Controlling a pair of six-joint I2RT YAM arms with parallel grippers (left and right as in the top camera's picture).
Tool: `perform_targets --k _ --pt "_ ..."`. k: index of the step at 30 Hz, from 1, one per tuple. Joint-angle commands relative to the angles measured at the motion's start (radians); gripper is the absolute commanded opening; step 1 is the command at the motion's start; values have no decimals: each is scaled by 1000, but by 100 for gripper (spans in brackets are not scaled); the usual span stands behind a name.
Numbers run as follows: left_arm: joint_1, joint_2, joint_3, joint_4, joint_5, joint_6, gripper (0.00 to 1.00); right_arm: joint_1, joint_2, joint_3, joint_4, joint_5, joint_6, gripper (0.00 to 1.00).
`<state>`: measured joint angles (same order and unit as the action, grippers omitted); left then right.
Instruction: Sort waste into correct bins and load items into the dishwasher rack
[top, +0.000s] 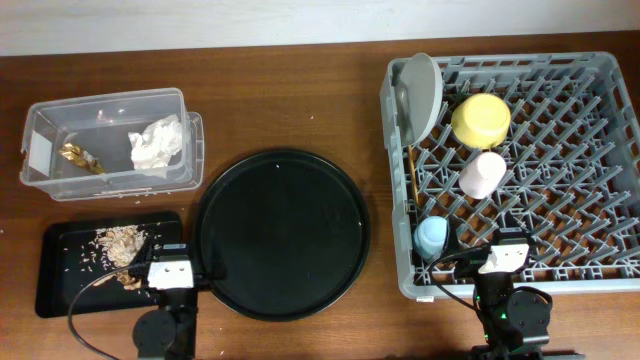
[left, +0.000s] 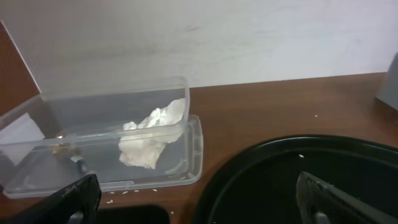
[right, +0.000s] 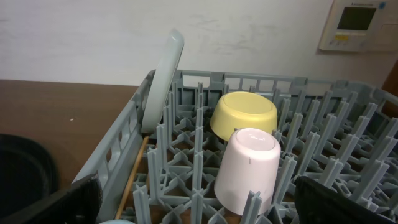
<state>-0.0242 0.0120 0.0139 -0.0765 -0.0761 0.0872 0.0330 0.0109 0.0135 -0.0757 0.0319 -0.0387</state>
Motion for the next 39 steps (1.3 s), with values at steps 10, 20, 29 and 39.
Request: perform_targets --k 10,20,29,39 --pt "8 -8 -5 -3 4 -139 99 -7 -6 -8 -5 -2 -6 99" --pt "8 -7 -5 -5 32 -48 100 -7 -6 -8 -5 -2 -6 99" --pt "8 -7 -5 -5 32 -48 99 -7 -6 -8 -5 -2 -6 99" --pt "8 -7 -5 -4 32 -48 99 -7 -6 -8 -5 -2 -6 99"
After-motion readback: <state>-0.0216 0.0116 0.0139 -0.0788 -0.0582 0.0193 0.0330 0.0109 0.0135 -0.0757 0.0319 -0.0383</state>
